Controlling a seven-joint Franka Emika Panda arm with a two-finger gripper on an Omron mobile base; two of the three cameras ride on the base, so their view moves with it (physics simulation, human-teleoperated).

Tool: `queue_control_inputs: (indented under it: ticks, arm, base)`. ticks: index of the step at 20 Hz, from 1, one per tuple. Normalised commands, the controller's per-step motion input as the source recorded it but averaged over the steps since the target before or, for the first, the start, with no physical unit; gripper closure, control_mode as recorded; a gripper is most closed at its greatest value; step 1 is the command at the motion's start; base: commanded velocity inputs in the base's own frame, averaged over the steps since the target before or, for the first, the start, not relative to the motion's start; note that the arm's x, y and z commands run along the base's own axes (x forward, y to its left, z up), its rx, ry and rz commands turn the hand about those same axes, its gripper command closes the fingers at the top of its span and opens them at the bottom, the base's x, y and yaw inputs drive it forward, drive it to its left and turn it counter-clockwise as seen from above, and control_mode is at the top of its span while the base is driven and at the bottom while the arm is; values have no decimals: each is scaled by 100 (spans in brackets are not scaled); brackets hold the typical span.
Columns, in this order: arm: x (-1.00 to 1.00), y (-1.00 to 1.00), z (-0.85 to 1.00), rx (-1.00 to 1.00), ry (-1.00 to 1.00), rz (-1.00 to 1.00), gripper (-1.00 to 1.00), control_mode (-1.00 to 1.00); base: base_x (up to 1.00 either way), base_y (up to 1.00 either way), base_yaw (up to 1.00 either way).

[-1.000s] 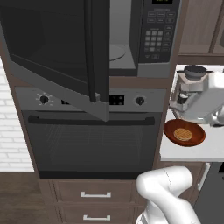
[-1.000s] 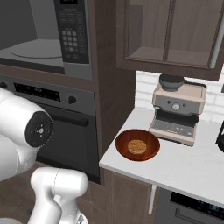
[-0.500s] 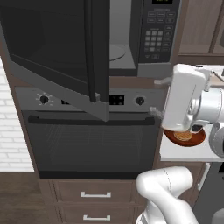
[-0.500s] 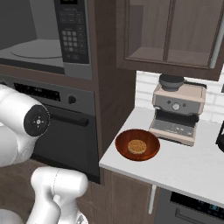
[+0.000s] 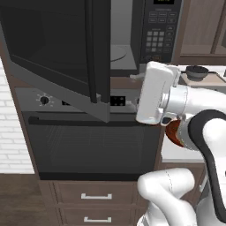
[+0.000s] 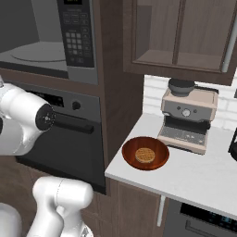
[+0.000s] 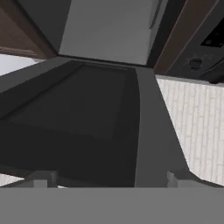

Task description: Open the microwave, place the bowl with waffle inside the microwave, then close the microwave door and turn it on.

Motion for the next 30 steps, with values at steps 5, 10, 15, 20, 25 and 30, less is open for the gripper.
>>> queue_control_inputs:
  ticks: [5, 10, 15, 20, 25, 30]
  arm:
    - [42, 77, 0, 0, 0, 23, -100, -100]
    - [54, 72, 0, 0, 1, 28, -100, -100]
    - [22, 78, 0, -2, 0, 37, -100, -100]
    - [-19, 93, 0, -11, -3, 30, -100, -100]
    - [-23, 70, 0, -9, -11, 21, -100, -100]
    - [-7, -72, -5, 9, -24, 2, -100, -100]
  base:
    - [0, 0, 0]
    - [0, 0, 0]
    - [0, 0, 0]
    - [0, 0, 0]
    - [0, 0, 0]
    - [0, 0, 0]
